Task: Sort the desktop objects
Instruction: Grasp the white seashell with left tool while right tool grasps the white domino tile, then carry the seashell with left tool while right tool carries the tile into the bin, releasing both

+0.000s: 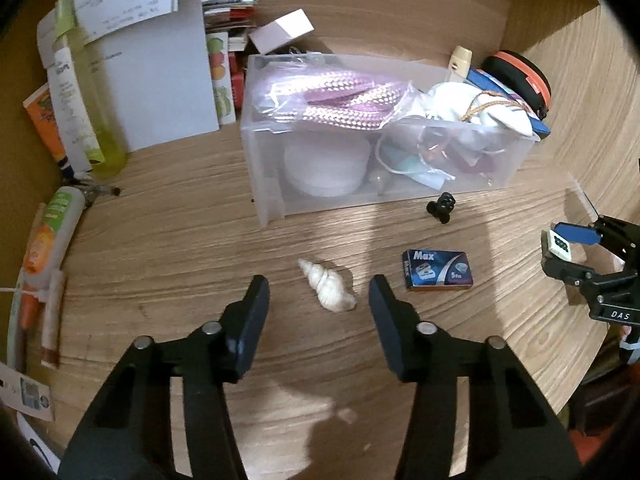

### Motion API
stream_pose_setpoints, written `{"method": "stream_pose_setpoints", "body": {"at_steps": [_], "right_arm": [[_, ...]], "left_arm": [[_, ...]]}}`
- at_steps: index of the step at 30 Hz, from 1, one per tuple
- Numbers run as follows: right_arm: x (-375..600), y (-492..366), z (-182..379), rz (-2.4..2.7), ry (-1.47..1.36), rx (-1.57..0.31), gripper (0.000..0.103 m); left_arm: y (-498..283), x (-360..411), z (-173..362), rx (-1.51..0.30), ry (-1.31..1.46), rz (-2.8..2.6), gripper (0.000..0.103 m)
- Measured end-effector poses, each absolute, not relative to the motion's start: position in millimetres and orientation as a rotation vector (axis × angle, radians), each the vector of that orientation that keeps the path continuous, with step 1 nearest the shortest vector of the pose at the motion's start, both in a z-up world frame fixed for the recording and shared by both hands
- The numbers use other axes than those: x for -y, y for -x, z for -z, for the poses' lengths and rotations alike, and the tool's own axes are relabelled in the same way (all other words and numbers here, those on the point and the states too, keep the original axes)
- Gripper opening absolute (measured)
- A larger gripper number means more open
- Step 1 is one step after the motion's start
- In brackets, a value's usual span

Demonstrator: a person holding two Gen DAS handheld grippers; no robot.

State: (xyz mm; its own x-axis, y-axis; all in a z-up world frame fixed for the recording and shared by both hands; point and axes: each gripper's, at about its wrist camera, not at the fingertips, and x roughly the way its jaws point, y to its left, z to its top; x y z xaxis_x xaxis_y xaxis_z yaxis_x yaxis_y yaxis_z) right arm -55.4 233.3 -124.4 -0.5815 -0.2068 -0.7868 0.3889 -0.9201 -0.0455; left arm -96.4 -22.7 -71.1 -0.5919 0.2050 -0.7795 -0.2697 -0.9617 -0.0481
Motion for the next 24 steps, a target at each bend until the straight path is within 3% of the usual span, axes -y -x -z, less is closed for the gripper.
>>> {"method": "stream_pose_setpoints", "body": {"at_steps": [2,8,12,14,16,24], "right_arm": [[-231.6,54.6,124.0,2.494,-1.202,-0.309,0.04],[-231.2,52.4,123.3,2.466,-1.193,-0.312,0.024],[-232.9,52.4,123.5,2.464,-1.189,-0.309,0.022],[-234.1,52.8,123.1,2.464,-1.182,-0.3,0.022],[-235.1,52.9,120.9,2.473,-1.168,-0.287,0.022],[-236.6,58.9,102.4,2.524,-1.097,-0.275,0.022]], "left_arm": [[99.6,20.9,73.4,-0.114,1.268,-2.575,0.037],[104.8,18.6,77.7,-0.122,1.294,-2.573,0.037],[107.6,14.7,78.6,-0.132,1.3,-2.57,0.035],[108.8,11.2,79.4,-0.164,1.293,-2.578,0.022],[111.0,9.3,79.5,-0.183,1.288,-2.586,0.017],[106.1,8.3,67.7,-0.095,1.253,-2.583,0.017]]}}
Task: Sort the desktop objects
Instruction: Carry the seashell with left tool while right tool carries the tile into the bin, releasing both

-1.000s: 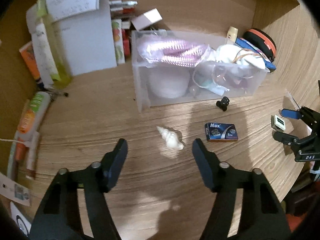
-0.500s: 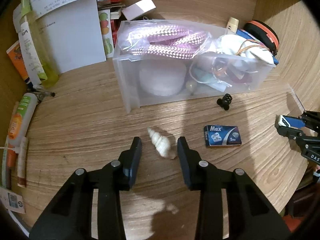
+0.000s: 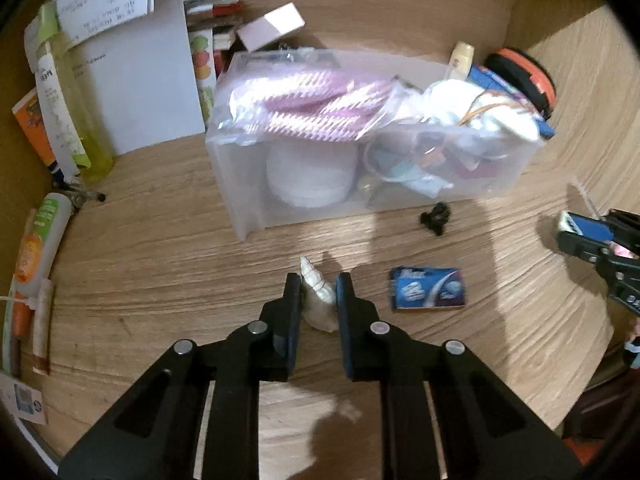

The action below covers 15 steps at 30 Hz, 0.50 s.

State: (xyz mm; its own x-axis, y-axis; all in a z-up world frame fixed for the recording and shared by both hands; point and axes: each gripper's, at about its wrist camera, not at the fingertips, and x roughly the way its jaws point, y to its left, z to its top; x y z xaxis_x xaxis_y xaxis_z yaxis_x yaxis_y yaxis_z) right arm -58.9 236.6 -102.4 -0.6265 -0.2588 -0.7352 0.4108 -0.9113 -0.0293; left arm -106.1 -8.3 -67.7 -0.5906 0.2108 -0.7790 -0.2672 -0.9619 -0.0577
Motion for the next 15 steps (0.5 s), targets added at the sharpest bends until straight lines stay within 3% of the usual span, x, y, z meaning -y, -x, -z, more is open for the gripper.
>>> {"method": "stream_pose_setpoints", "body": {"at_steps": [15], "right_arm": [[-232.3,80.2,58.4,2.569,-0.937,-0.209,0.022]], "left_arm": [[105.2,-30.8,2.9,0.009,0.968,-2.542,0.016]]}}
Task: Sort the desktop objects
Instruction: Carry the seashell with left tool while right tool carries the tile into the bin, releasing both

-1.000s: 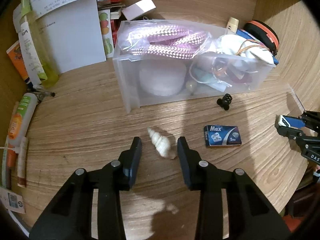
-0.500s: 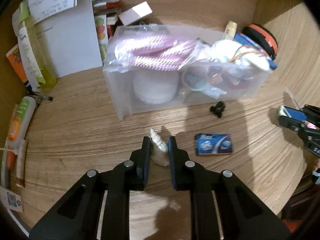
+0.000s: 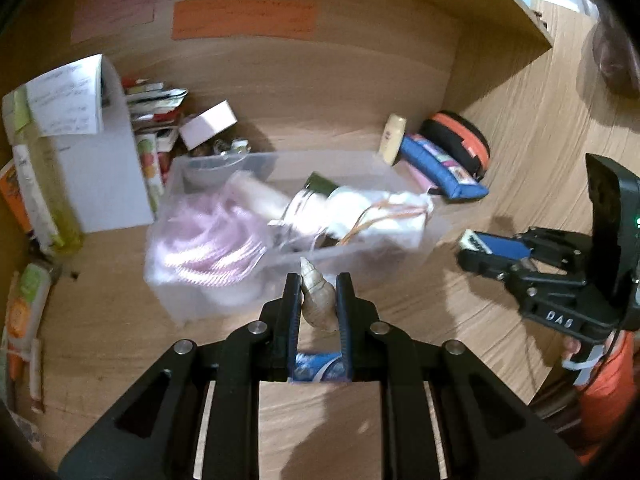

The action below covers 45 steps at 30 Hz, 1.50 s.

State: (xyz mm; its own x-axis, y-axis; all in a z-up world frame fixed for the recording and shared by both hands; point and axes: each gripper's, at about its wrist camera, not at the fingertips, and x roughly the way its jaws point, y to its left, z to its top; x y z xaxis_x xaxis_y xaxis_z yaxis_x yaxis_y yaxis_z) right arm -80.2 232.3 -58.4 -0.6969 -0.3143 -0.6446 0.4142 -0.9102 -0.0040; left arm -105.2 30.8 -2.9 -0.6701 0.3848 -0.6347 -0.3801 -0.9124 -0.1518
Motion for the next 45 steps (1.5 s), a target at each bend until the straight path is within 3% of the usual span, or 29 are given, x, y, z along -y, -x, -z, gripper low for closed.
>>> {"method": "stream_pose_setpoints", "body": {"at_steps": [17,27,30,33,34,38,39,41,43,45], "right_arm": [[-225.7,138.9,53.9,2.577,-0.933,-0.191,0.022],[-208.4,155.9,71.3,2.547,-0.978,-0.3,0.022],[-206.6,153.1,70.7,2.56,-0.968,-0.332,0.022],[-207.3,151.7,69.1,2.573,-0.977,-0.332,0.024],[-207.7,151.6,68.6,2.583,-0.978,-0.332,0.027],[-207.7,143.9,62.7,2.612,-0.957,-0.338,0.034],[-207.9,141.6,60.7,2.623,-0.948,-0.341,0.039],[-209.0,135.6,55.2,2.652,-0.922,-0.348,0.049],[-211.0,129.0,49.3,2.672,-0.893,-0.339,0.061],[-211.6,121.7,44.5,2.698,-0.868,-0.345,0.067]], "left_arm": [[159.6,-58.1,11.5,-0.038,0.986,-2.535,0.016],[167.7,-73.8,14.6,-0.135,0.954,-2.563,0.017],[166.5,-76.2,14.5,-0.152,0.956,-2.559,0.021],[163.7,-76.1,13.2,-0.147,0.954,-2.551,0.036],[162.4,-76.2,12.4,-0.144,0.951,-2.551,0.041],[153.6,-74.2,5.7,-0.133,0.928,-2.552,0.044],[150.3,-72.8,2.8,-0.127,0.919,-2.552,0.045],[144.9,-69.9,-1.8,-0.117,0.902,-2.559,0.057],[138.0,-66.4,-6.8,-0.11,0.877,-2.575,0.063],[131.0,-62.3,-10.4,-0.108,0.861,-2.587,0.065]]}}
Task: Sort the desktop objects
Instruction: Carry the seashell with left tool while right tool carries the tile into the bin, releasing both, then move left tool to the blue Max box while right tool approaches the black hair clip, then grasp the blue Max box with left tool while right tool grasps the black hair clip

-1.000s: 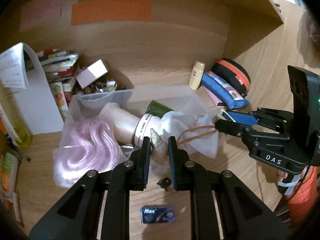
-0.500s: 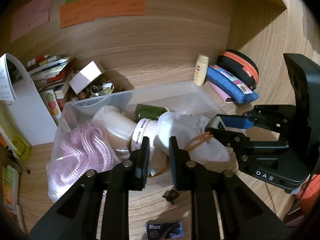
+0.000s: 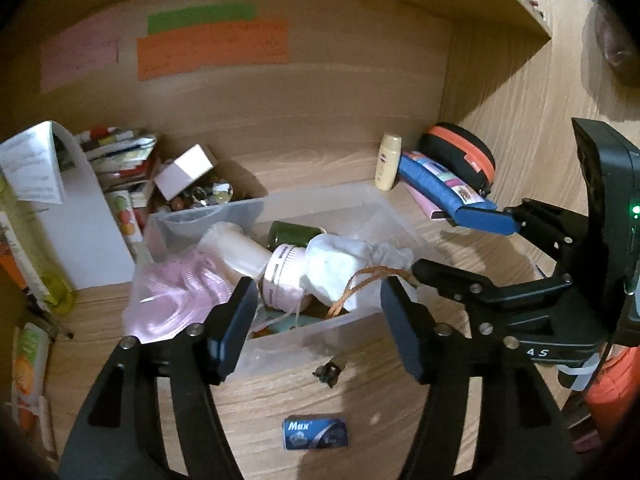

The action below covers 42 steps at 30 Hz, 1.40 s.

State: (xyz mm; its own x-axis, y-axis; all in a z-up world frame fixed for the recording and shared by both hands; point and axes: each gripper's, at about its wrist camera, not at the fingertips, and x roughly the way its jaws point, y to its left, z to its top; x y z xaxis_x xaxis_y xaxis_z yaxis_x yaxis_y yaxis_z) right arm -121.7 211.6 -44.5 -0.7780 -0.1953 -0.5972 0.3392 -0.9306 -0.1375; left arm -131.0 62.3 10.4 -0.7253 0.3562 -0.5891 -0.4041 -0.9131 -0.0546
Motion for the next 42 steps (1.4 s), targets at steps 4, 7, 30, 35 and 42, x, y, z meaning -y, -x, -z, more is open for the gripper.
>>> {"method": "stream_pose_setpoints", "body": {"at_steps": [4,7,30,35,42], "right_arm": [[-209.7,107.7,41.8,2.712,-0.857,-0.369,0.076],[-204.4,97.0,41.6,2.707,-0.849,-0.406,0.077],[-178.9,68.2,79.8,2.57,-0.962,-0.481,0.082],[-183.7,70.5,84.5,2.559,-1.006,-0.44,0.08],[-170.6,80.9,93.7,2.479,-1.063,-0.395,0.067]], "left_arm": [[118.8,-52.8,-12.3,-0.111,0.838,-2.618,0.079],[111.5,-45.3,-10.3,-0.124,0.844,-2.637,0.083],[94.0,-50.7,73.7,-0.321,1.177,-2.436,0.091],[100.6,-58.8,82.4,-0.331,1.23,-2.375,0.07],[100.0,-51.0,80.4,-0.301,1.191,-2.396,0.049]]}}
